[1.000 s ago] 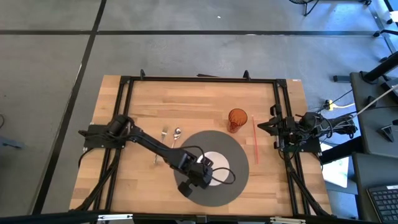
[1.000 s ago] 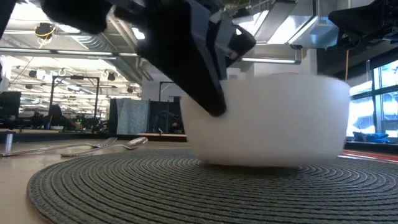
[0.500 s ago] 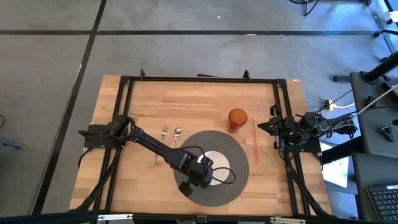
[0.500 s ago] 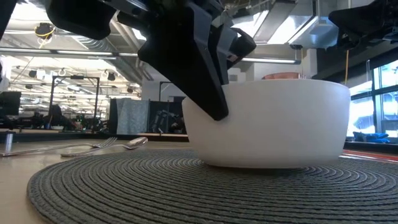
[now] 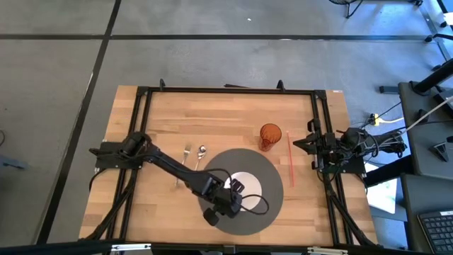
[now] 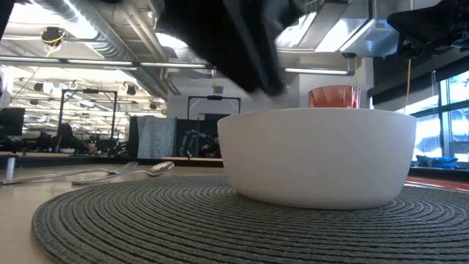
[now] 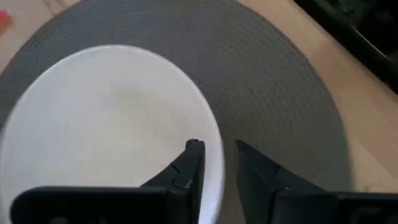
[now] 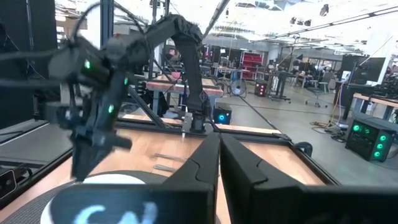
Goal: Pick & Place Utensil
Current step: Put the spoon into the white bowl
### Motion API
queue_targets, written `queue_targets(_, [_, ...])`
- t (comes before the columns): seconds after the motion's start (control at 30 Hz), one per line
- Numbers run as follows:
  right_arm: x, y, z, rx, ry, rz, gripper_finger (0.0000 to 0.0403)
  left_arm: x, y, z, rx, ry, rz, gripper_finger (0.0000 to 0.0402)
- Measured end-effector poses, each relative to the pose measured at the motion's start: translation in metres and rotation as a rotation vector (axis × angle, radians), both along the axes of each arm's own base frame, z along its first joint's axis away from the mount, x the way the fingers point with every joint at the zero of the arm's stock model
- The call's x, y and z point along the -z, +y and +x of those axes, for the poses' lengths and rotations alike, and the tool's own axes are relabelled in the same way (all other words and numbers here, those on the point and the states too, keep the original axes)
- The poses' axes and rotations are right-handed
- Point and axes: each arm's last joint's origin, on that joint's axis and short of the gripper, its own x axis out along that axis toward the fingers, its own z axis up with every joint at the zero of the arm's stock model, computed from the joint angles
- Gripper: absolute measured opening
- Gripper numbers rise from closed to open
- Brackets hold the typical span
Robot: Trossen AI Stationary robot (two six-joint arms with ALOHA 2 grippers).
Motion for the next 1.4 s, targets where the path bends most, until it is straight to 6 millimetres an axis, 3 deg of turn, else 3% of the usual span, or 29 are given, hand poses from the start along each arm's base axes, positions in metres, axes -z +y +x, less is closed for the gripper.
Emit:
queue_targets(0.1, [0.000, 0.000, 0.000, -0.002, 0.000, -0.001, 0.0016, -0.032, -0.002, -0.010, 0.024, -0.042, -0.008, 0.0074])
queue_targets(0.23, [0.000, 0.001, 0.000, -0.019, 0.002, -0.003, 0.0016, -0.078, 0.007, -0.037, 0.003, -0.159, 0.022, 0.0036])
queue_targets(0.37, [0.001, 0.001, 0.000, -0.019, 0.007, 0.000, 0.0016, -0.105, 0.033, -0.069, -0.097, -0.287, 0.093, 0.0006])
queue_targets(0.5, [0.001, 0.001, 0.000, -0.018, 0.007, -0.001, 0.0016, -0.115, 0.071, -0.105, -0.216, -0.461, 0.024, 0.0001])
queue_targets(0.73, [0.001, 0.001, 0.000, -0.016, 0.007, -0.004, 0.0016, -0.088, 0.139, -0.168, -0.418, -0.729, -0.105, 0.0001])
queue_targets(0.83, [0.001, 0.000, 0.000, -0.016, 0.007, -0.004, 0.0016, -0.078, 0.155, -0.185, -0.472, -0.880, -0.176, 0.0001])
queue_targets(1.03, [0.001, 0.000, 0.000, -0.013, 0.007, -0.027, 0.0016, -0.040, 0.170, -0.202, -0.490, -0.917, -0.205, 0.0001])
queue_targets(1.4, [0.001, 0.000, 0.000, -0.009, 0.006, -0.056, 0.0016, -0.005, 0.176, -0.240, -0.520, -0.981, -0.274, 0.0001])
